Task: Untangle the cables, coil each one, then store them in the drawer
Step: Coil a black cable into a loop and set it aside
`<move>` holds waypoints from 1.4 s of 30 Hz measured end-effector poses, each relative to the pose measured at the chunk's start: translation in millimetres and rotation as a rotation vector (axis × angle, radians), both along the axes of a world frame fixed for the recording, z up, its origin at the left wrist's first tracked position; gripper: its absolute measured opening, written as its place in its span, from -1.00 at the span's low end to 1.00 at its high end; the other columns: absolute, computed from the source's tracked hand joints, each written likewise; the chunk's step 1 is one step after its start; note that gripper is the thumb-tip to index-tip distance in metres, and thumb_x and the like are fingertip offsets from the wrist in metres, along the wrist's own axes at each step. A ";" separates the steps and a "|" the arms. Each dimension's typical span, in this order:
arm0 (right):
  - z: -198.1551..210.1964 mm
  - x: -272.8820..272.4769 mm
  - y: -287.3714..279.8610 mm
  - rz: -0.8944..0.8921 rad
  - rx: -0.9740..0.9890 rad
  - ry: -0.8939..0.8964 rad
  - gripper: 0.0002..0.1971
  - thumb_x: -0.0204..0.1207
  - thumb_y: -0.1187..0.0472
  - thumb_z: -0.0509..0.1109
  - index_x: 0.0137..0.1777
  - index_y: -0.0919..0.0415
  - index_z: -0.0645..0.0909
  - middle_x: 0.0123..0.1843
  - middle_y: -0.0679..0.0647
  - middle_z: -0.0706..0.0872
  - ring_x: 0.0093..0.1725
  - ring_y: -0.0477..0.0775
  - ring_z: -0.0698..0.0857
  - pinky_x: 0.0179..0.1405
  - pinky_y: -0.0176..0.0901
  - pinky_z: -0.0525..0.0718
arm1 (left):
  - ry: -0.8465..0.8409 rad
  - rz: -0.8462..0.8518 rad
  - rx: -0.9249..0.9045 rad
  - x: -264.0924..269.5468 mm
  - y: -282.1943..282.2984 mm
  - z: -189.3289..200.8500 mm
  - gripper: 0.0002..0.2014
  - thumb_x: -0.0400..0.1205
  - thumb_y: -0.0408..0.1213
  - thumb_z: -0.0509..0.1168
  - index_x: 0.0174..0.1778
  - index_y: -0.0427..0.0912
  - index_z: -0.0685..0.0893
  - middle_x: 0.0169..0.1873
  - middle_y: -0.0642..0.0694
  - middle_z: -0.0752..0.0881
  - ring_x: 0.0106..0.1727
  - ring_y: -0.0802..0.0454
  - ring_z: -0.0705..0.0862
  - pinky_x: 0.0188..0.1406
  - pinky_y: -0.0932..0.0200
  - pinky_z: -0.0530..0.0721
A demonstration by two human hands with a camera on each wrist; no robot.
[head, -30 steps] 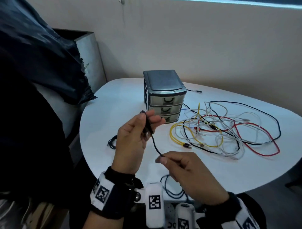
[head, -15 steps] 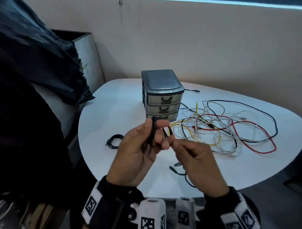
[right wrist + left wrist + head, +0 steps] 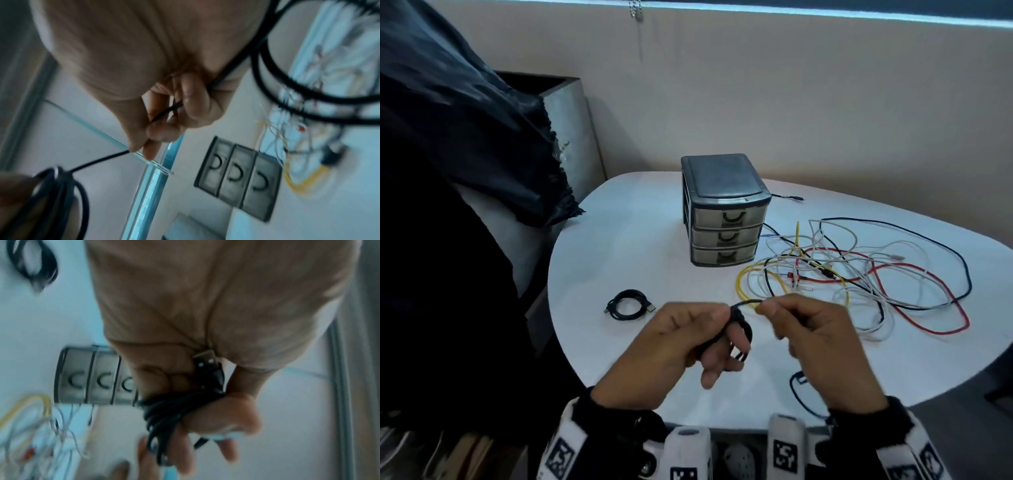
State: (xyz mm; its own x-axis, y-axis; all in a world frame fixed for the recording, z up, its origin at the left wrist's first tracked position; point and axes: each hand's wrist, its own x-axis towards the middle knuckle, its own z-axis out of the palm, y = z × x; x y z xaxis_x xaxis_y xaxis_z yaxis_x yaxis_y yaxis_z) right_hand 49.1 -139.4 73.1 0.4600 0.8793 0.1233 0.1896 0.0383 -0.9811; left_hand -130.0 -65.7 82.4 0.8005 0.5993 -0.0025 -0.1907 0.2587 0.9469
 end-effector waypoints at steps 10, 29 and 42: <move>-15.1 -44.3 -18.4 0.447 -0.159 -0.044 -0.86 0.64 0.14 0.36 -0.06 0.01 0.76 -0.45 -0.12 0.62 -0.47 -0.15 0.42 -0.41 -0.28 0.37 | 0.196 0.733 0.421 2.4 40.3 -18.0 -0.68 0.79 -0.16 0.16 -0.16 -0.09 0.75 -0.28 0.11 0.78 -0.15 0.04 0.76 -0.01 0.17 0.64; -32.9 -30.3 -36.9 0.283 -0.045 0.012 -0.83 0.58 0.05 0.43 -0.12 0.11 0.78 -0.49 0.13 0.60 -0.46 -0.12 0.43 -0.42 -0.27 0.37 | -0.445 0.927 -0.157 0.2 64.5 -9.4 -0.73 0.82 -0.20 0.08 0.06 -0.24 0.64 -0.35 0.07 0.70 -0.15 0.10 0.76 0.11 0.23 0.68; 35.1 44.7 -44.9 -0.327 0.319 -0.181 -0.89 0.51 0.23 0.45 -0.21 0.02 0.74 -0.47 -0.25 0.69 -0.50 -0.25 0.52 -0.40 -0.53 0.44 | 0.291 -0.158 0.421 6.2 -21.9 -13.8 -0.55 0.69 0.19 0.19 -0.20 -0.06 0.80 -0.53 0.02 0.70 -0.44 0.13 0.63 -0.19 0.13 0.58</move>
